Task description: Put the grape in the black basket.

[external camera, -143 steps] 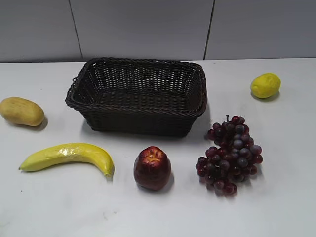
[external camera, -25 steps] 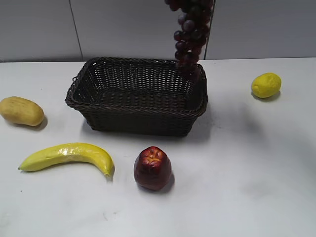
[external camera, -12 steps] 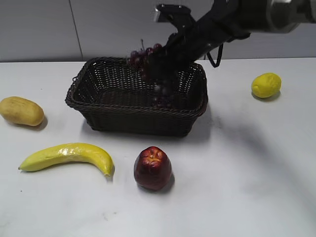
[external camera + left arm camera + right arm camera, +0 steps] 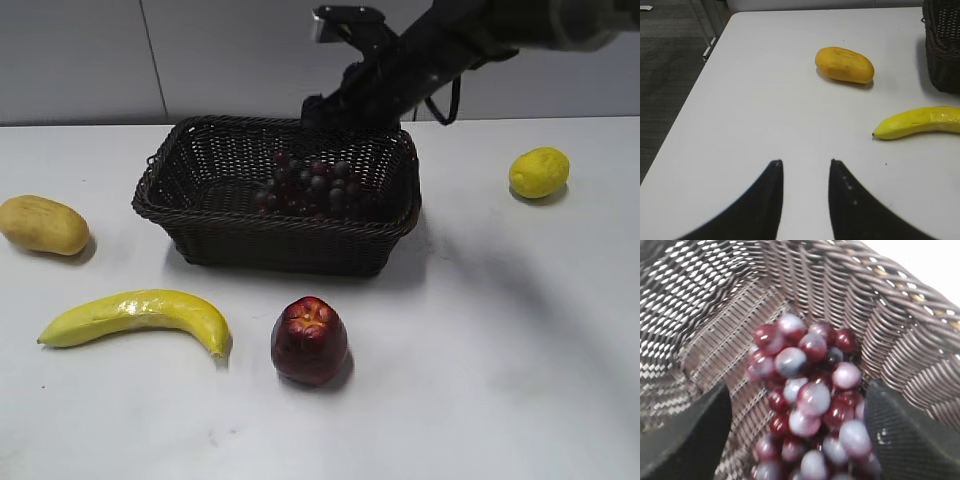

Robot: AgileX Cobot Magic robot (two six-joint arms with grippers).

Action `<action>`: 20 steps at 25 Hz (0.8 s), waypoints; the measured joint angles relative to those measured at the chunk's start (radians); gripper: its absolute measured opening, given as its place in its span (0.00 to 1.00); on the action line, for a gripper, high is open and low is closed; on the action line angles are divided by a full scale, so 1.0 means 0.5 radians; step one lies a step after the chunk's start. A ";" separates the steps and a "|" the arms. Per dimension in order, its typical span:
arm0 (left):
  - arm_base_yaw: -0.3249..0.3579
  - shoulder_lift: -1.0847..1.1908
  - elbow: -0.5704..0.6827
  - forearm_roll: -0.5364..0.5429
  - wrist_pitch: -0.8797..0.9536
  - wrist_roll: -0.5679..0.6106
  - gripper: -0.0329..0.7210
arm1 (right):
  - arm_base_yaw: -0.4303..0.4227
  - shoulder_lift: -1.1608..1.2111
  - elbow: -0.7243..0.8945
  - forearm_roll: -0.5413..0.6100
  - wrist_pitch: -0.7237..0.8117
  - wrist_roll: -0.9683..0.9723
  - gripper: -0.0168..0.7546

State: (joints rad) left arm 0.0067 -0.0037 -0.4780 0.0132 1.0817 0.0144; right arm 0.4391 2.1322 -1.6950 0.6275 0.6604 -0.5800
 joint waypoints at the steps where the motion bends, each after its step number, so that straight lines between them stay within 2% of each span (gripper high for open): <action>1: 0.000 0.000 0.000 0.000 0.000 0.000 0.35 | -0.010 -0.056 -0.017 -0.055 0.057 0.053 0.83; 5: 0.000 0.000 0.000 0.000 0.000 0.000 0.35 | -0.090 -0.277 -0.075 -0.273 0.345 0.343 0.83; 10: 0.000 0.000 0.000 0.000 0.000 0.000 0.35 | -0.209 -0.544 -0.083 -0.693 0.761 0.731 0.83; 15: 0.000 0.000 0.000 0.000 0.000 0.000 0.35 | -0.300 -0.720 -0.076 -1.079 1.061 0.944 0.82; 20: 0.000 0.000 0.000 0.000 0.000 0.000 0.35 | -0.351 -0.907 0.101 -1.171 1.084 1.052 0.80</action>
State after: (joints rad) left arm 0.0067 -0.0037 -0.4780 0.0132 1.0817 0.0144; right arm 0.2636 1.6785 -1.6443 0.0419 1.2023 -0.0542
